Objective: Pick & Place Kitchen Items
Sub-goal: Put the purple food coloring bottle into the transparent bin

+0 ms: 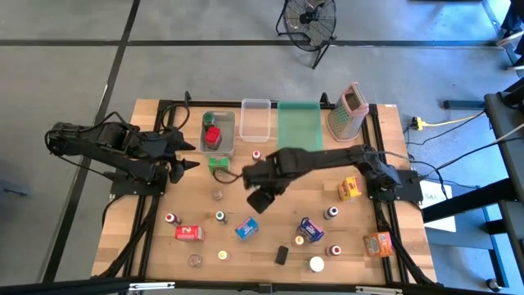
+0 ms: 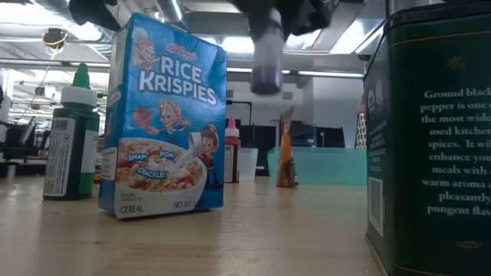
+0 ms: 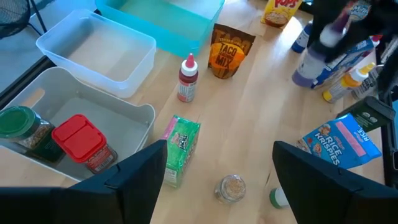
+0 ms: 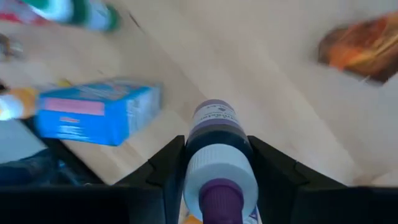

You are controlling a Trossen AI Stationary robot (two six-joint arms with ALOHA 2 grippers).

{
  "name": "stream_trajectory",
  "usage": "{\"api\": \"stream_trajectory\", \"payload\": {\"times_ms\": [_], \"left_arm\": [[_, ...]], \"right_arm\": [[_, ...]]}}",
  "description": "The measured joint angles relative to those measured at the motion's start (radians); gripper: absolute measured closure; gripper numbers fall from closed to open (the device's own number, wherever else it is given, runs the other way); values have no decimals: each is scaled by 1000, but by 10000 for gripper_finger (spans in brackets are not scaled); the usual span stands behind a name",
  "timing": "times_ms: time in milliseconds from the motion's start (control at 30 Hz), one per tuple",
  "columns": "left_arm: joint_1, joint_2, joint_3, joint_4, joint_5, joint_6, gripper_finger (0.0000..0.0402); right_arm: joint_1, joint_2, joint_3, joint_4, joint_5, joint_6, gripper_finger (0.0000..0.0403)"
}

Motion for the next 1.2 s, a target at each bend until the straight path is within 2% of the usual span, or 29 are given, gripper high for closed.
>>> {"api": "stream_trajectory", "payload": {"times_ms": [333, 667, 933, 1200], "left_arm": [[0, 0, 0, -3, 1, 0, 114], [0, 0, 0, -3, 0, 0, 115], [0, 0, 0, -2, -1, -1, 114], [0, 0, 0, -2, -62, 0, 114]], "right_arm": [[-143, -37, 29, -30, 49, -140, 258], [-279, -37, 25, 50, 90, -267, 259], [-362, -37, 25, 105, 184, -358, 259], [-472, -27, 24, 167, 179, -424, 259]]}}
